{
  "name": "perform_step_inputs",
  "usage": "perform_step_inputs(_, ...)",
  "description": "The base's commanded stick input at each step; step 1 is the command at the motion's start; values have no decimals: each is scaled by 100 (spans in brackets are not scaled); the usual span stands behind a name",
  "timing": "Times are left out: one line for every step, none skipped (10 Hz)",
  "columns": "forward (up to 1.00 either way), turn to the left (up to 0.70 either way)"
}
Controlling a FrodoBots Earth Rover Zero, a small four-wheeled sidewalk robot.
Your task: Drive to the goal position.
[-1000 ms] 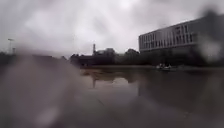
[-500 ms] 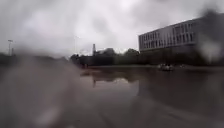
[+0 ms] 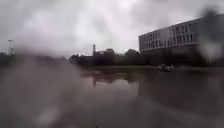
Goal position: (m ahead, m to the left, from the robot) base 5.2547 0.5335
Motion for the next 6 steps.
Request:
perform_step_inputs(70,0)
perform_step_inputs(70,0)
perform_step_inputs(70,0)
perform_step_inputs(70,0)
perform_step_inputs(70,0)
perform_step_inputs(70,0)
